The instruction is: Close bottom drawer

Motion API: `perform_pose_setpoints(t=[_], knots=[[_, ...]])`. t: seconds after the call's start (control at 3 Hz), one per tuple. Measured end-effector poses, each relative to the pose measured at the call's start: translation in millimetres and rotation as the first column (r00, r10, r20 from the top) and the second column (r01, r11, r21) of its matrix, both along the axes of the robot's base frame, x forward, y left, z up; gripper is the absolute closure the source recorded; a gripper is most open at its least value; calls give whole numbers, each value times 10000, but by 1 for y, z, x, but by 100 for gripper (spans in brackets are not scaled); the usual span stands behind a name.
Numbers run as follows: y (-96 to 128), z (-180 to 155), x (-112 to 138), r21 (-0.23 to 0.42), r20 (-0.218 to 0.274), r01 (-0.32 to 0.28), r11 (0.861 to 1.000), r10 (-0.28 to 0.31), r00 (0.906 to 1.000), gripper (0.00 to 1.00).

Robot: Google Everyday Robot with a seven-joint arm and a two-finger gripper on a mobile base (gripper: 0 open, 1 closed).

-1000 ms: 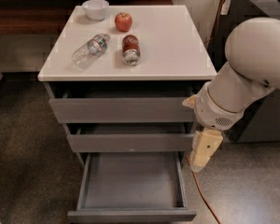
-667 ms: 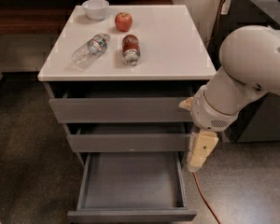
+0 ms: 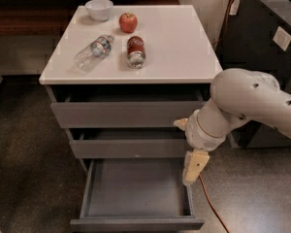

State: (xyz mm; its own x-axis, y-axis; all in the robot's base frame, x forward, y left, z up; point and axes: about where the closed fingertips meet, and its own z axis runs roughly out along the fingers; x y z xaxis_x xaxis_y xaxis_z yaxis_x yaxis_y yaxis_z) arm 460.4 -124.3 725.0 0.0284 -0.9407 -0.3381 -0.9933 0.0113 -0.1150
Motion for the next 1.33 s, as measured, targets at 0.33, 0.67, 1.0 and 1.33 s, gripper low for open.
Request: perform_pose_setpoints(t=[0.33,0.67,1.0,1.33], knots=[[7,-32,9,142,160,-232,9996,229,9996,0],[17,-64,14,267,158,-267,9993,263,9995,0],[33,-110,17,356,-158,-277,9990,282,9995,0],[46,-142,13,466,-427,-224,9987,244,9988,0]])
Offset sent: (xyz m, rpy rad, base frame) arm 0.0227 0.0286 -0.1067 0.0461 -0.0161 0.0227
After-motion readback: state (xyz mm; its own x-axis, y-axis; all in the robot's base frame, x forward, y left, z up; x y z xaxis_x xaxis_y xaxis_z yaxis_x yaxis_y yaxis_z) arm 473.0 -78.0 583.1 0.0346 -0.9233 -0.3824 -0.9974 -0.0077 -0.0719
